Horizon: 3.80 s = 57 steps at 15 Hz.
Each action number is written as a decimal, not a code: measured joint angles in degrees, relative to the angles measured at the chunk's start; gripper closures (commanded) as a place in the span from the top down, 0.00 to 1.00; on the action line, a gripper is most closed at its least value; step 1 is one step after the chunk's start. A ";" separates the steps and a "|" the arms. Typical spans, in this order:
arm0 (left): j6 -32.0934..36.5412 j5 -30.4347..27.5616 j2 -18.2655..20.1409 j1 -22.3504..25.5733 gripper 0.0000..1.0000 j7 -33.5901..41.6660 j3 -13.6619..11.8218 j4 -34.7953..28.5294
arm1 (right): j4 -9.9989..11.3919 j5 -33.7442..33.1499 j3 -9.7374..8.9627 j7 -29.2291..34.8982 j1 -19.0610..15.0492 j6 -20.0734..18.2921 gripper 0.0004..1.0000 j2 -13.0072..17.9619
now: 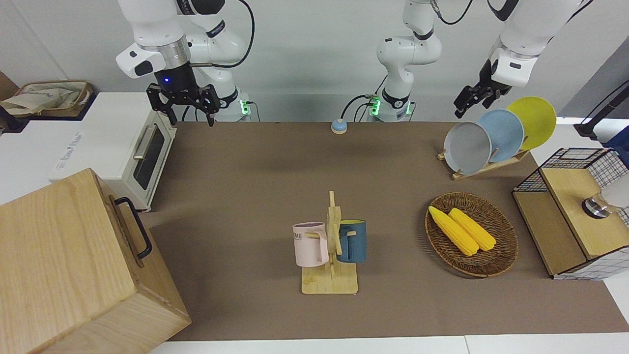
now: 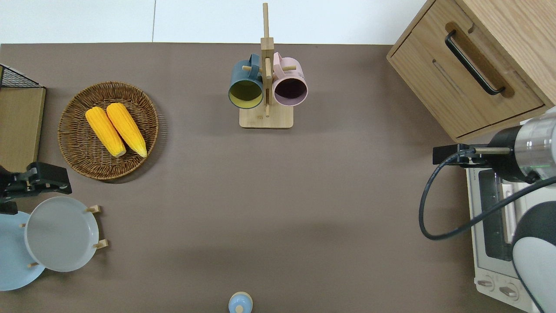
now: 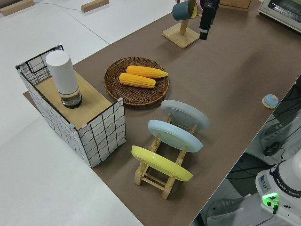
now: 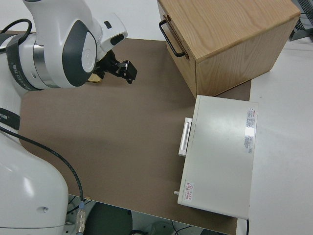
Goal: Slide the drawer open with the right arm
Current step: 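Raise the right arm from rest toward the wooden drawer, then reach the right gripper to the black drawer handle, then close the right gripper around the black drawer handle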
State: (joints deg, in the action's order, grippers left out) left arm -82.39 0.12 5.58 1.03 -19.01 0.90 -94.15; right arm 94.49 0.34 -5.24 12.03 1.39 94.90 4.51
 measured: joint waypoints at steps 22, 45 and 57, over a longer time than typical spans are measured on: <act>0.00 0.00 0.00 0.00 0.99 0.00 0.00 0.00 | 0.00 -45.71 -13.20 11.11 5.25 -4.56 0.99 -10.36; 0.00 0.00 0.00 0.00 0.99 0.00 0.00 0.00 | 1.53 -87.85 -13.47 10.96 6.08 -3.43 0.98 -26.38; 0.00 0.00 0.00 0.00 0.99 0.00 0.00 0.00 | 1.49 -95.97 -9.60 9.94 3.20 6.69 0.92 -28.50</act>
State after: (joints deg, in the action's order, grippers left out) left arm -82.39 0.12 5.58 1.03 -19.01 0.90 -94.15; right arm 95.98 -95.63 -14.84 21.96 4.59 101.59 -23.99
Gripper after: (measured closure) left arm 0.004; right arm 0.035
